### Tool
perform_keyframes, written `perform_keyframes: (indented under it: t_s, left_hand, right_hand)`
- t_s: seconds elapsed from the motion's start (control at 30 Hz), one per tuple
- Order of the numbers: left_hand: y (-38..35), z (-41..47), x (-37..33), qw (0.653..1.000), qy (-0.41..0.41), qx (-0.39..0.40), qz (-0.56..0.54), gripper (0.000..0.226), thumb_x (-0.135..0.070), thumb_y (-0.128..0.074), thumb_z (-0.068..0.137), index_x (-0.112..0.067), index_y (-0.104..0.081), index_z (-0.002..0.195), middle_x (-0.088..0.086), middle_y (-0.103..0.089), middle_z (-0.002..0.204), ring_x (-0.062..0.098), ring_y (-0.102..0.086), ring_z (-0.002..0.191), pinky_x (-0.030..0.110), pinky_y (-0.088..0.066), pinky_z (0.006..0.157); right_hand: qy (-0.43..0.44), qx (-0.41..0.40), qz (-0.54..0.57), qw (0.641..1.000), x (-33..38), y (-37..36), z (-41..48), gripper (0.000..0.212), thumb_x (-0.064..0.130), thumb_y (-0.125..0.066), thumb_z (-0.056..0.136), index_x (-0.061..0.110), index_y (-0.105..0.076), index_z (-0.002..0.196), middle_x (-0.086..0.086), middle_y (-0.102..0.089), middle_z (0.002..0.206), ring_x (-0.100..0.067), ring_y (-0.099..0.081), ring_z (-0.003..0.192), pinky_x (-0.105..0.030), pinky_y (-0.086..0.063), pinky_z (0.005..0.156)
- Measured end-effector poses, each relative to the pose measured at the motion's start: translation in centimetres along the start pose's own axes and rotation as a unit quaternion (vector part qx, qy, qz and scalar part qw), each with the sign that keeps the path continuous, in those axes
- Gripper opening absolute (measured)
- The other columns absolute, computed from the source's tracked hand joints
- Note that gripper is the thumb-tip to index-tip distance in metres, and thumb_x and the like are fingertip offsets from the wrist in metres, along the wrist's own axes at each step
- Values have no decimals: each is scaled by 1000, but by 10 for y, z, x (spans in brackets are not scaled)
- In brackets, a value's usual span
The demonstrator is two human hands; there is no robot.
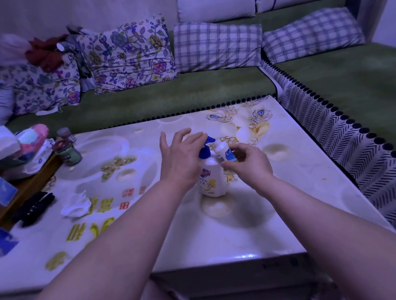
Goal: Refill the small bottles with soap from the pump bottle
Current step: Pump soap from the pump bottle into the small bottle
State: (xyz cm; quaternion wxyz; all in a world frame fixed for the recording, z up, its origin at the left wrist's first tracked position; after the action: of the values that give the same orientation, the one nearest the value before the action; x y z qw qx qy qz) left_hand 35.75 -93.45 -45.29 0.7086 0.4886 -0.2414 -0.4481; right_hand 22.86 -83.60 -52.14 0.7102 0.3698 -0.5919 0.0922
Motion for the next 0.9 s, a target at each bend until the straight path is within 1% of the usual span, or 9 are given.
perform_keyframes:
  t_s: [0.1, 0.23, 0.33, 0.53, 0.6, 0.7, 0.73, 0.83, 0.9]
  left_hand:
    - [-2, -4, 0, 999, -21, 0, 27, 60, -3, -48, 83, -23, -44, 139, -10, -45, 144, 19, -27, 140, 56, -1, 114]
    - [-5, -3, 0, 999, -22, 2, 35, 64, -2, -51, 80, -23, -43, 140, -10, -44, 145, 19, -28, 140, 53, -1, 114]
    - [-8, -4, 0, 1000, -13, -15, 19, 65, 1, -51, 79, -22, -45, 139, -8, -47, 143, 20, -31, 139, 52, -4, 114]
    - [-15, -5, 2, 999, -5, -53, 4, 69, 6, -60, 67, -20, -54, 132, -5, -56, 135, 24, -42, 132, 53, -13, 112]
    - [-16, -5, 3, 999, -5, -45, 6, 69, 5, -62, 68, -20, -54, 132, -5, -56, 135, 24, -42, 132, 52, -12, 112]
    - [-18, -7, 3, 999, -9, -33, 12, 66, 3, -62, 71, -21, -53, 133, -5, -56, 136, 23, -41, 133, 51, -12, 113]
    - [-17, -7, 2, 999, -10, -31, 14, 66, 2, -62, 72, -21, -53, 133, -6, -55, 136, 23, -40, 133, 50, -12, 113]
    - [-15, -5, 1, 1000, -6, -23, 14, 64, 2, -60, 74, -22, -52, 133, -7, -55, 136, 22, -36, 136, 49, -9, 114]
    - [-12, -3, 1, 999, -5, -38, 14, 62, 3, -59, 72, -22, -56, 129, -6, -59, 132, 23, -37, 135, 51, -9, 114]
  right_hand:
    - [-5, 0, 4, 1000, 0, 0, 1, 45, 25, -82, 72, 27, -67, 114, 7, -71, 103, -15, -67, 97, -43, -54, 91]
    - [-8, 0, 8, 1000, -1, -1, 2, 45, 24, -81, 71, 28, -67, 113, 8, -72, 103, -16, -68, 97, -44, -54, 91]
    - [-8, 2, 11, 1000, -2, -2, 3, 44, 23, -81, 71, 28, -67, 113, 7, -73, 103, -16, -68, 96, -44, -54, 90]
    - [-7, 9, 17, 1000, -4, -2, 4, 45, 22, -82, 71, 28, -67, 114, 8, -72, 105, -15, -68, 97, -44, -53, 92]
    - [-11, 8, 12, 1000, -5, -2, 5, 43, 23, -82, 70, 32, -67, 109, 10, -72, 103, -15, -68, 96, -44, -54, 91]
    - [-11, 7, 2, 1000, -6, -2, 6, 34, 28, -81, 65, 44, -65, 90, 15, -73, 97, -14, -68, 93, -46, -54, 89]
    - [-11, 8, 0, 1000, -6, -1, 7, 32, 29, -81, 64, 45, -65, 87, 16, -73, 96, -13, -69, 92, -46, -54, 89]
    - [-14, 5, -7, 1000, -6, -1, 7, 34, 28, -81, 67, 40, -66, 95, 15, -72, 98, -12, -68, 93, -44, -54, 89]
    - [-15, 0, -7, 1000, -6, 0, 7, 37, 27, -81, 67, 37, -67, 100, 14, -72, 100, -13, -68, 95, -44, -53, 90]
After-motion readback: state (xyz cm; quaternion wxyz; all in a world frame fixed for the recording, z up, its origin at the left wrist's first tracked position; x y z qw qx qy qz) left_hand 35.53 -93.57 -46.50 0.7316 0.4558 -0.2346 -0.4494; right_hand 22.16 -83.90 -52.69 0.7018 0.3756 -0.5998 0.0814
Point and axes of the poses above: each hand's wrist, its own z-axis towards the middle knuckle, its own y-axis out of the back of the hand, x = y × z, the point moved 5 cm from there along z, towards the middle knuckle
